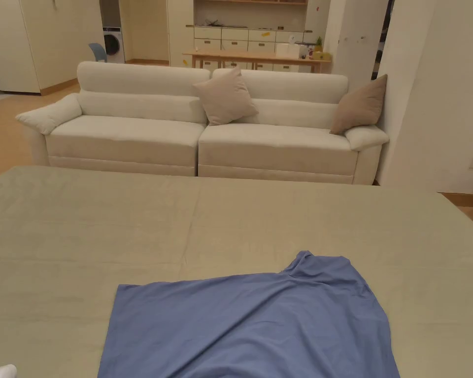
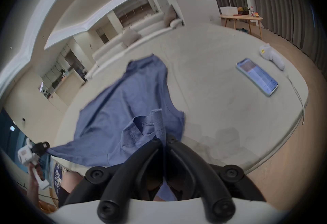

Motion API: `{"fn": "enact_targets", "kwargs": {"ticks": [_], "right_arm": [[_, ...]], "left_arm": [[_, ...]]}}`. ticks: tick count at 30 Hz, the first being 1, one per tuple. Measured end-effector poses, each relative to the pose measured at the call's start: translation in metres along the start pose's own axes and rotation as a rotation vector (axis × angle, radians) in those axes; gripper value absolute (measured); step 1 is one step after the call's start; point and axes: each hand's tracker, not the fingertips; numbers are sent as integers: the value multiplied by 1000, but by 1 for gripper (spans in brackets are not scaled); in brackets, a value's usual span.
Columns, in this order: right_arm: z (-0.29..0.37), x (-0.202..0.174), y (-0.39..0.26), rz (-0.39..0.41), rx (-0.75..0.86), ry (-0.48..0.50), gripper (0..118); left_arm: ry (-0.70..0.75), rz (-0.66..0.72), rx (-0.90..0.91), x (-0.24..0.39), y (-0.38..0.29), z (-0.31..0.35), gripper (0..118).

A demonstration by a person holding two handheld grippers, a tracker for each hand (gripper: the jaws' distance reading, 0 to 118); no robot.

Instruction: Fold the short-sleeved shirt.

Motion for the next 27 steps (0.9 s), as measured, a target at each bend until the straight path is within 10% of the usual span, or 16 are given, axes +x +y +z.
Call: {"fn": "enact_targets", "kwargs": {"ticks": [15, 27], "right_arm": [[155, -24, 18, -58, 341, 190, 1], [39, -38, 97, 101, 265, 208, 1]], "left_arm": [[-40, -14, 133, 23, 7, 70, 2], [7, 2, 130, 21, 40, -7, 2]]}}
